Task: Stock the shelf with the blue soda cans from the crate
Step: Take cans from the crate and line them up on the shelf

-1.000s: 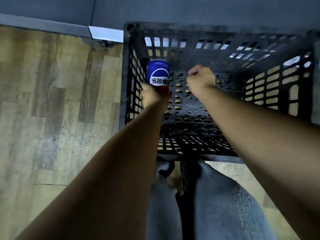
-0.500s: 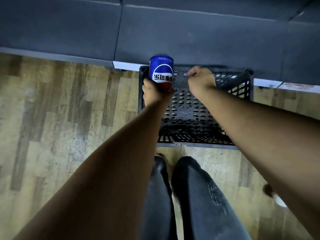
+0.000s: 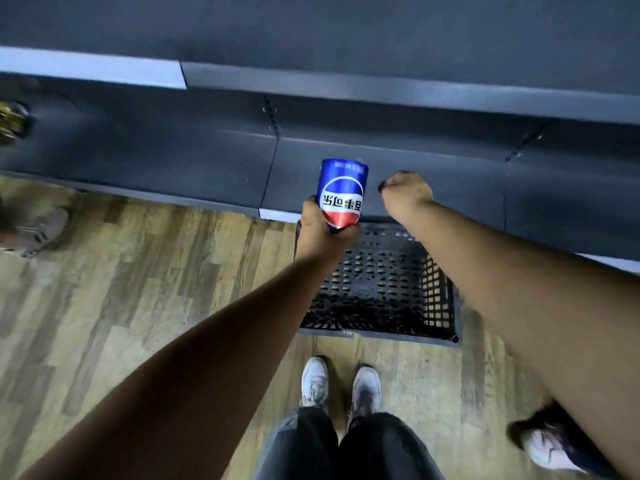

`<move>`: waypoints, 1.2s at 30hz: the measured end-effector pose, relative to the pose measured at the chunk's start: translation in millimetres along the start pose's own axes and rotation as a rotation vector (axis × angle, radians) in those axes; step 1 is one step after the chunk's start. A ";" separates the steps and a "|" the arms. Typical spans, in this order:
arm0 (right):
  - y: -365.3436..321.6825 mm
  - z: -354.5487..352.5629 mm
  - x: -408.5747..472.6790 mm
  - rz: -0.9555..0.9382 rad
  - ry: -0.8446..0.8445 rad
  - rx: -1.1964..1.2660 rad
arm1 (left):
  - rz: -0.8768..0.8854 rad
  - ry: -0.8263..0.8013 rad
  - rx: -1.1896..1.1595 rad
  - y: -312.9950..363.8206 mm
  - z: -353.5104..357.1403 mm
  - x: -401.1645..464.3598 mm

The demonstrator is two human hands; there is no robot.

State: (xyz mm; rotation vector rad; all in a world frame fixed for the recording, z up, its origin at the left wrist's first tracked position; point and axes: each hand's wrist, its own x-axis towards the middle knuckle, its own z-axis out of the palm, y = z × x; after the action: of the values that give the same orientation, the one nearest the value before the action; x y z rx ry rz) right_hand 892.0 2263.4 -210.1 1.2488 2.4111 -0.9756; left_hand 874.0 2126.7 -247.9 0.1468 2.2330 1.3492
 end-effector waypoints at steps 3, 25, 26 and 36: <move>-9.6 -34.0 -22.2 -0.006 0.020 0.022 | 0.061 -0.033 -0.040 32.4 -10.6 -24.6; -81.6 -196.2 -175.7 -0.151 -0.536 0.640 | 0.623 -0.050 -0.030 191.4 -125.4 -135.3; -87.0 -201.9 -181.9 -0.170 -0.550 0.633 | 0.652 -0.031 -0.005 196.2 -131.0 -138.5; -129.5 -238.0 -232.3 -0.268 -0.625 0.535 | 0.905 0.220 0.213 237.5 -179.1 -160.5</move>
State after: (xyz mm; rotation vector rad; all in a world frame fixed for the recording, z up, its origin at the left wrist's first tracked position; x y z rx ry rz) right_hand 946.0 2223.8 140.5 0.5939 1.8952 -1.8497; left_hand 884.3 2046.5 80.3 1.2607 2.6052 1.5801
